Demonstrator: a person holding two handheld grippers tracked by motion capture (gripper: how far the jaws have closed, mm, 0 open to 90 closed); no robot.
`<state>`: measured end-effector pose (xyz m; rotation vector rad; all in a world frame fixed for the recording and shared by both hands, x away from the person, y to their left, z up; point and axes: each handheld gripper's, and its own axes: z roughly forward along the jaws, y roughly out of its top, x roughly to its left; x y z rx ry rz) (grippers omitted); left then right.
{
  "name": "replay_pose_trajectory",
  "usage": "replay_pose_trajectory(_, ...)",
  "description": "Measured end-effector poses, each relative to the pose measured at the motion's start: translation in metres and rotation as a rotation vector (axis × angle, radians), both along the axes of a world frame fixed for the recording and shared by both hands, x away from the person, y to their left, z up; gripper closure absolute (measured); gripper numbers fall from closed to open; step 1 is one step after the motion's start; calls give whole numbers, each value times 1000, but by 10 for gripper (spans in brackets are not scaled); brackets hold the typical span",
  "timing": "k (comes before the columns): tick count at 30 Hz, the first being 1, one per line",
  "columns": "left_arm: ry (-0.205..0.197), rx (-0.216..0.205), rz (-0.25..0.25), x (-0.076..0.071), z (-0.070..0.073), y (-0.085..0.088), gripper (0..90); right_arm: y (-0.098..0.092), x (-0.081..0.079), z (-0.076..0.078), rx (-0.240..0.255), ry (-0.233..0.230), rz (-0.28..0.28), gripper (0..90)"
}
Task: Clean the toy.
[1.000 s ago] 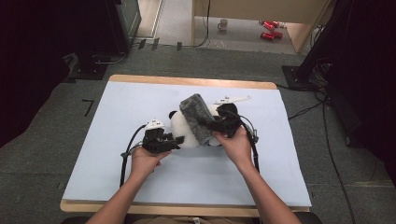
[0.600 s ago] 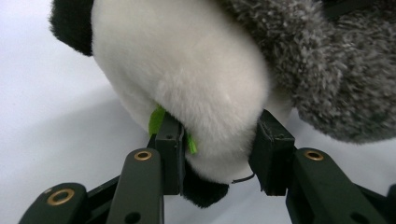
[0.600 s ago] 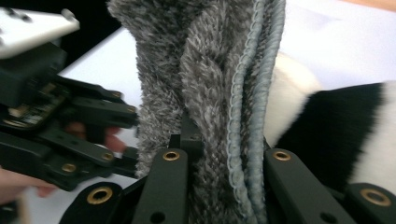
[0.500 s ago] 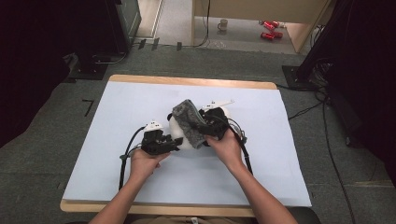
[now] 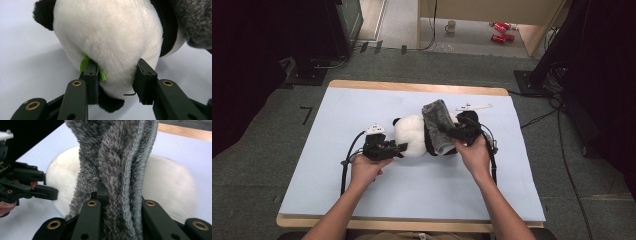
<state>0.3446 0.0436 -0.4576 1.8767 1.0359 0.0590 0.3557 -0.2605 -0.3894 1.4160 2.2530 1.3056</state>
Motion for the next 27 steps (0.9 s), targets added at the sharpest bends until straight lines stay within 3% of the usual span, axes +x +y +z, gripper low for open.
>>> replay_pose_trajectory(9, -8, 24, -11, 6, 3, -3, 607, -41, -2, -3, 21, 9, -114, 785)
replay_pose_trajectory(16, -5, 28, -17, 10, 3, -3, 605, -52, -6, -7, 16, 16, -151, 787)
replay_pose_trajectory(21, -1, 30, -15, 10, 3, -4, 605, -49, -13, 4, 44, -1, -135, 791)
replay_pose_trajectory(25, -2, 30, -15, 11, 3, -3, 597, -37, -22, 18, 70, -25, -79, 791)
replay_pose_trajectory(27, -6, 35, -19, 11, 3, -2, 588, -30, -27, 20, 56, -22, -45, 790)
